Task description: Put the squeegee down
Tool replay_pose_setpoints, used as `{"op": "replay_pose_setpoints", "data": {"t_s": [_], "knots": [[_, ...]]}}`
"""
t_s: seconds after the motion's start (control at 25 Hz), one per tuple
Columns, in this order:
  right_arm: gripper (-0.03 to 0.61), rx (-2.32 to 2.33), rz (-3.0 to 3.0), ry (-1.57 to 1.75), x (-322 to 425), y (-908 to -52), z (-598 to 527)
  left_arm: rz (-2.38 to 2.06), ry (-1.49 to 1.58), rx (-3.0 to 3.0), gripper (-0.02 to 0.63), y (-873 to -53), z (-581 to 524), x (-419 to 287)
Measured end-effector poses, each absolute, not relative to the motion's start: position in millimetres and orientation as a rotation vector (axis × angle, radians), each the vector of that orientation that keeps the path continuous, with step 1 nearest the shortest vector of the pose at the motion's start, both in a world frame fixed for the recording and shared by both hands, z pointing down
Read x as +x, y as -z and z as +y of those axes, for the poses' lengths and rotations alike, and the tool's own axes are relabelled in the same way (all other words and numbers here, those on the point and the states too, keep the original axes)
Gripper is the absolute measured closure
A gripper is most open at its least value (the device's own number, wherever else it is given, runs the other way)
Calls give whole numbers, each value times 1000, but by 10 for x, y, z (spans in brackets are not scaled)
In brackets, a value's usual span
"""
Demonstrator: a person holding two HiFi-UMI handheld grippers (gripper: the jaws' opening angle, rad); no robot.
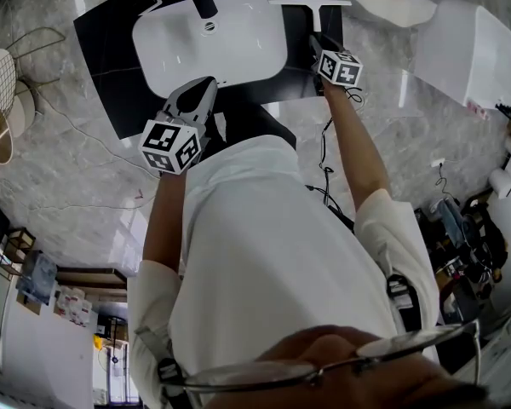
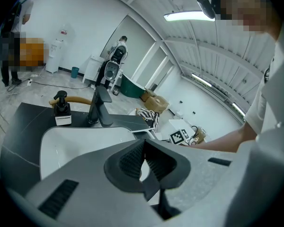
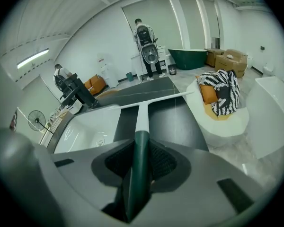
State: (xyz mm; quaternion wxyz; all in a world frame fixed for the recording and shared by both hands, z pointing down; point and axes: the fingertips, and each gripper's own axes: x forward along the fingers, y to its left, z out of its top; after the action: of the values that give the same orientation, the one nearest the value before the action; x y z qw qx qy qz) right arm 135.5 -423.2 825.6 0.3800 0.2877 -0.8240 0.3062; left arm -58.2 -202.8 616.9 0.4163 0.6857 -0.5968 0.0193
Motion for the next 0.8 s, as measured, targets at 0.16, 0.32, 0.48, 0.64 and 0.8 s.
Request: {"op": "replay_pose_setpoints", "data": {"t_s": [0.16, 0.32, 0.48, 0.64, 0.8], "knots": [[476, 735, -2080, -768, 1367, -8326, -4243, -1501, -51, 1715, 609, -6192, -2034, -588], [472, 743, -2063, -753, 1400, -8358, -4264, -1511, -57, 1709, 609, -6173, -2024, -596], [438, 738, -2075, -741, 1376, -8337, -4289, -1526, -58, 1704, 609, -6151, -2000, -592], [423, 726, -2093, -724, 1346, -8286, -4287, -1534, -57, 1708, 609, -6138, -1983, -552], [425, 721, -2115, -727, 1341, -8204, -4267, -1548, -57, 1713, 609, -6098, -1973, -537]]}}
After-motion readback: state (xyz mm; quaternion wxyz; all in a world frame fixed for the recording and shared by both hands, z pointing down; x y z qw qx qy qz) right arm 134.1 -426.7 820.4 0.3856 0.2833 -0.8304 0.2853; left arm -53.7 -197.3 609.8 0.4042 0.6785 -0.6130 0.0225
